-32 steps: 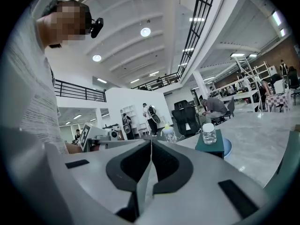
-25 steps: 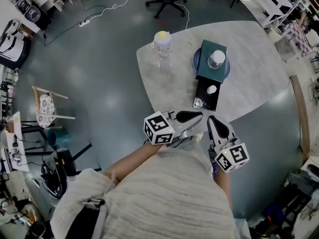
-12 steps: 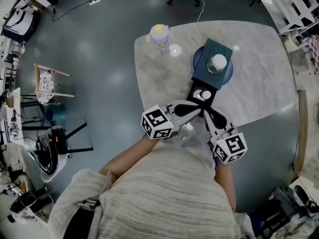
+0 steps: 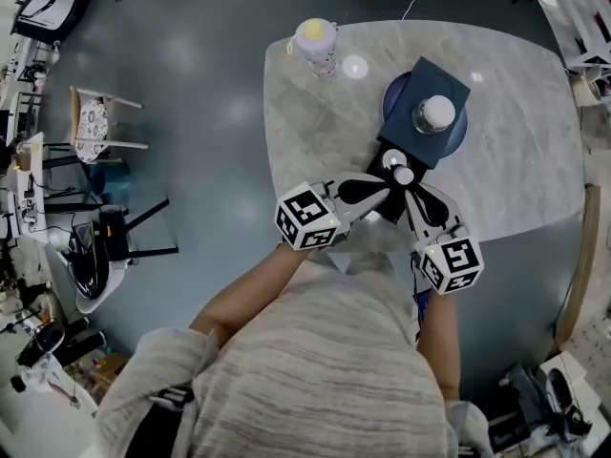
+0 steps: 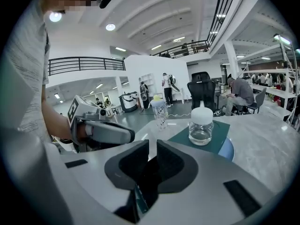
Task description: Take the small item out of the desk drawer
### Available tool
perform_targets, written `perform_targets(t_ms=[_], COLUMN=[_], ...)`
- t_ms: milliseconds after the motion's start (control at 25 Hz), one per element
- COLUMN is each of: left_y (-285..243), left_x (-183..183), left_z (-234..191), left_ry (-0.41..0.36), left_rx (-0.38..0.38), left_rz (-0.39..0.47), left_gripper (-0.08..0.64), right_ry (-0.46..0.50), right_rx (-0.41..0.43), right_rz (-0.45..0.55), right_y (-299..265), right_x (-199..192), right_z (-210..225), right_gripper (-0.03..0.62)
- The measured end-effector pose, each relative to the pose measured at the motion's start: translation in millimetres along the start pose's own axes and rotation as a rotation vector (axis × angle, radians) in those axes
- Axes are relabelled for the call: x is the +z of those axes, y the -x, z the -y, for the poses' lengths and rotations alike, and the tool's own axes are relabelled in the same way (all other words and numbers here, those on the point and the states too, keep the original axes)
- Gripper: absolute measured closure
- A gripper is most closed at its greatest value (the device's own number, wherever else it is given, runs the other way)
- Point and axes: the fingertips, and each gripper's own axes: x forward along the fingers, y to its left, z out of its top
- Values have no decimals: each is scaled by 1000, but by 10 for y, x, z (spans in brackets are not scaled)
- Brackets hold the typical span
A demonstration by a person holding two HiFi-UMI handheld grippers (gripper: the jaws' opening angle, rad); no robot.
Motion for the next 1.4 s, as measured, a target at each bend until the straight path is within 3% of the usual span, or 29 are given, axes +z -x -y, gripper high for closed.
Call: perform_targets(t_ms=[160, 640, 1400], left_y=[-20, -76, -19], left_x=[-89, -227, -250], left_z=[-106, -250, -333], left_ry=[15, 45, 68], left_rx=[24, 31, 28], left_rz=[-18, -51, -62], left_gripper=[543, 543, 543], right_ry=[14, 123, 209], right_rx=[1, -49, -84], right_rz=[-51, -240, -480], right_y=[-145, -474, -762], right_x=[-127, -538, -958], right_z=[77, 289, 404], right_gripper=[501, 433, 405])
